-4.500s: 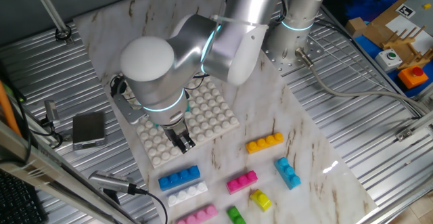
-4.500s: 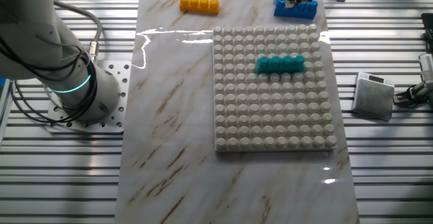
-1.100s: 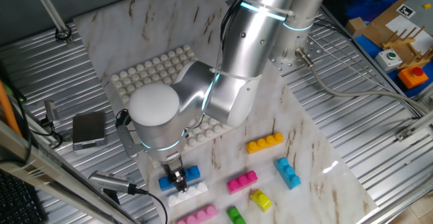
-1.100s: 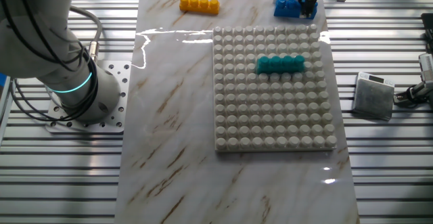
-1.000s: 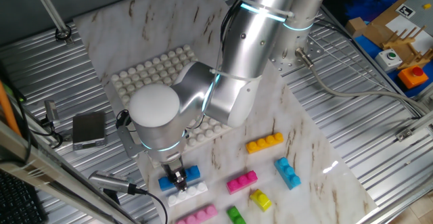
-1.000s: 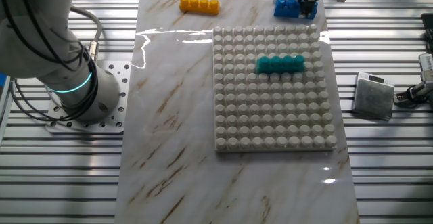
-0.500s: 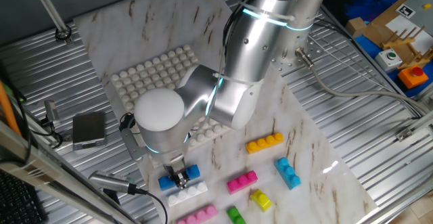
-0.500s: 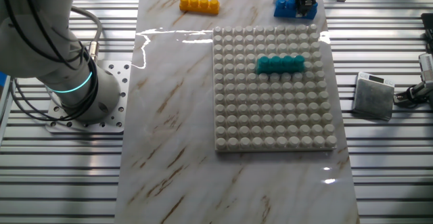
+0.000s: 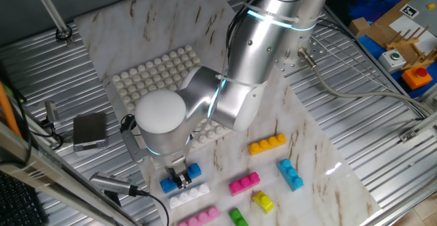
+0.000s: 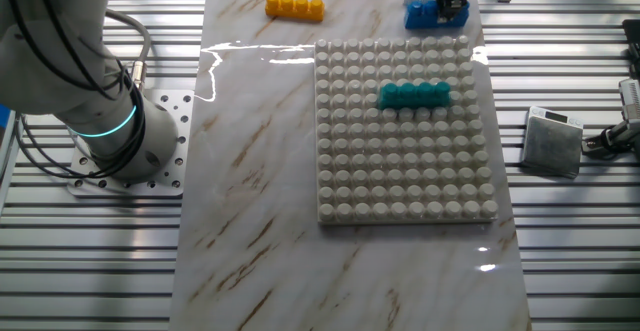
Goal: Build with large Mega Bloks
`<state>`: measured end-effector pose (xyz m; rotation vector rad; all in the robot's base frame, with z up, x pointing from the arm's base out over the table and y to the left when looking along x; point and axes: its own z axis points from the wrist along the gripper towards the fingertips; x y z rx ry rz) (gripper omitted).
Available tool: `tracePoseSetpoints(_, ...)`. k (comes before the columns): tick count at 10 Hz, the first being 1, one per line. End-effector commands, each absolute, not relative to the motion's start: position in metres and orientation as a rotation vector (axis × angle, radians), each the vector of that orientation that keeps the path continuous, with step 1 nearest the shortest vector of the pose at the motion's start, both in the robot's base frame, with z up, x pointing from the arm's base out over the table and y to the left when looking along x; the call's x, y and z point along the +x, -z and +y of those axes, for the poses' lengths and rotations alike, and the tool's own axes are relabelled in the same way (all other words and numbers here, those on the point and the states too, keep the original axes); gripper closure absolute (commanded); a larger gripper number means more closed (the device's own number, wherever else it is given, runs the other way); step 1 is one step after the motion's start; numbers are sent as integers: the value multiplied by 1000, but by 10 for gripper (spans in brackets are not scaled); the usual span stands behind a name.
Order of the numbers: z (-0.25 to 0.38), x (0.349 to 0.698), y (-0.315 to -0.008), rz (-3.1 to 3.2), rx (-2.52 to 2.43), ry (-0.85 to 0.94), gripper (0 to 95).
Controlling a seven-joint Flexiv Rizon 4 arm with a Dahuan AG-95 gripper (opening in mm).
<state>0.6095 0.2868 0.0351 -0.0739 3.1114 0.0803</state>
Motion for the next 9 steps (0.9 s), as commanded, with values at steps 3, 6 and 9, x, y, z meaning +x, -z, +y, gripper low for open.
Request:
tracePoseSetpoints(3,276,594,-61,3119,-112,-80,950)
tracePoseSetpoints(6,256,578,-82,3118,-166,-89,950)
tracePoseSetpoints(9,239,557,-114,3123,-227,-98,950)
